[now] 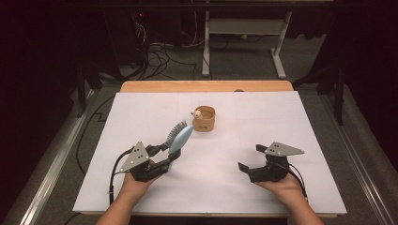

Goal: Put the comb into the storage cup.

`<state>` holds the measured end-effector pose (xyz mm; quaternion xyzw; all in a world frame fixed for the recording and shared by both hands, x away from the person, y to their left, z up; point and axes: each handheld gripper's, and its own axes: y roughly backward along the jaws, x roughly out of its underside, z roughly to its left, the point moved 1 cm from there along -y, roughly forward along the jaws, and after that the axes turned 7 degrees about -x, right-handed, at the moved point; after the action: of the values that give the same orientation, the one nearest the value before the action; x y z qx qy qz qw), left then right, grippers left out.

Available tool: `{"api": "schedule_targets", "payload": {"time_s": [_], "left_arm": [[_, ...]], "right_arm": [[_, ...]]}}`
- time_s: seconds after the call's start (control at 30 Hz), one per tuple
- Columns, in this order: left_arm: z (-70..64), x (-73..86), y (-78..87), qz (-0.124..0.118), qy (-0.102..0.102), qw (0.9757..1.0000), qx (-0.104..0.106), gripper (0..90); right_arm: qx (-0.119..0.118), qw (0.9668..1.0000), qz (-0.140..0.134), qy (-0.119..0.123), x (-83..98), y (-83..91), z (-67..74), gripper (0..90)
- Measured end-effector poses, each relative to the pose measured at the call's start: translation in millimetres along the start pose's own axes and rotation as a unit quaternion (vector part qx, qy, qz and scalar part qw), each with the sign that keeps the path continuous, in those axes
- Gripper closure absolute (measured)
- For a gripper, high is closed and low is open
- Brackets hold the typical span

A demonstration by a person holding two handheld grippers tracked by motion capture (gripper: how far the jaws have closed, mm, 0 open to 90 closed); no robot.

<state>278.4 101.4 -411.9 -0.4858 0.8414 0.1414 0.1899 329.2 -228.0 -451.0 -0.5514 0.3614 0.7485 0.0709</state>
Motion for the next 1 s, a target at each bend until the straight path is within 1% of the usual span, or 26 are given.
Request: {"api": "schedule_targets", "payload": {"time_s": [0.03,0.13,0.2,0.23,0.3,0.33,0.37,0.4,0.47,0.5,0.53,0.6,0.67,0.7,0.77,0.8,0.83,0.9,0.97,1.0], "left_arm": [[-0.3,0.4,-1.0,0.005,0.002,1.0000,0.000,57.0],[-1.4,1.3,-5.0,0.011,0.010,0.9999,0.000,57.0],[-1.8,1.3,-7.8,0.016,0.006,0.9998,0.005,57.0],[-2.9,1.8,-9.1,0.016,0.011,0.9998,0.004,57.0],[-3.9,2.4,-11.0,0.022,0.007,0.9997,0.009,56.9],[-5.2,2.7,-11.9,0.022,0.014,0.9996,0.008,56.9],[-5.0,2.5,-12.8,0.024,0.009,0.9996,0.012,57.0],[-5.9,2.9,-13.3,0.027,0.014,0.9995,0.013,57.0],[-6.1,3.1,-14.4,0.029,0.014,0.9994,0.016,57.0],[-6.3,3.4,-14.6,0.031,0.017,0.9992,0.018,57.0],[-7.5,4.2,-14.8,0.033,0.028,0.9990,0.013,57.0],[-5.7,4.3,-15.8,0.035,0.014,0.9990,0.023,57.0],[-6.9,5.6,-15.6,0.043,0.023,0.9986,0.021,57.0],[-7.4,6.3,-15.5,0.045,0.025,0.9984,0.023,57.0],[-7.6,6.9,-15.0,0.052,0.023,0.9980,0.027,56.9],[-8.8,7.3,-14.2,0.058,0.032,0.9975,0.025,57.0],[-9.2,7.5,-13.5,0.062,0.032,0.9972,0.026,57.0],[-9.7,7.9,-12.7,0.067,0.031,0.9969,0.028,56.9],[-9.6,8.4,-11.9,0.073,0.031,0.9964,0.031,57.0],[-9.6,9.3,-11.9,0.074,0.029,0.9963,0.031,57.0]], "right_arm": [[0.000,1.0000,0.000,0.000,0.0,0.0,0.0,1.3],[-0.004,0.9999,-0.010,0.008,-8.1,-4.0,3.2,1.9],[-0.010,0.9998,-0.013,0.011,-13.3,-6.9,5.5,3.8],[-0.011,0.9997,-0.015,0.014,-15.6,-8.6,6.9,3.9],[-0.014,0.9996,-0.017,0.017,-20.0,-12.7,9.3,3.9],[-0.017,0.9995,-0.019,0.019,-21.9,-14.8,10.4,3.9],[-0.022,0.9993,-0.023,0.020,-25.5,-19.0,12.3,3.9],[-0.026,0.9992,-0.024,0.020,-27.1,-20.8,13.0,3.9],[-0.028,0.9991,-0.024,0.020,-28.8,-22.6,13.4,3.8],[-0.031,0.9990,-0.024,0.020,-32.0,-25.5,14.3,3.3],[-0.031,0.9990,-0.024,0.020,-32.0,-25.5,14.3,3.3],[-0.036,0.9988,-0.026,0.021,-34.8,-28.2,14.8,2.1],[-0.037,0.9987,-0.028,0.022,-38.1,-30.8,15.6,0.4],[-0.049,0.9980,-0.032,0.025,-41.4,-32.9,16.9,0.4],[-0.053,0.9976,-0.034,0.028,-43.0,-34.3,18.1,0.4],[-0.057,0.9973,-0.033,0.030,-44.5,-35.5,19.5,0.4],[-0.062,0.9969,-0.035,0.033,-46.1,-36.5,20.7,0.4],[-0.074,0.9960,-0.036,0.036,-49.3,-37.8,23.8,0.4],[-0.083,0.9947,-0.041,0.043,-52.8,-38.0,27.0,0.4],[-0.092,0.9937,-0.044,0.045,-54.6,-37.7,28.3,0.4]]}}
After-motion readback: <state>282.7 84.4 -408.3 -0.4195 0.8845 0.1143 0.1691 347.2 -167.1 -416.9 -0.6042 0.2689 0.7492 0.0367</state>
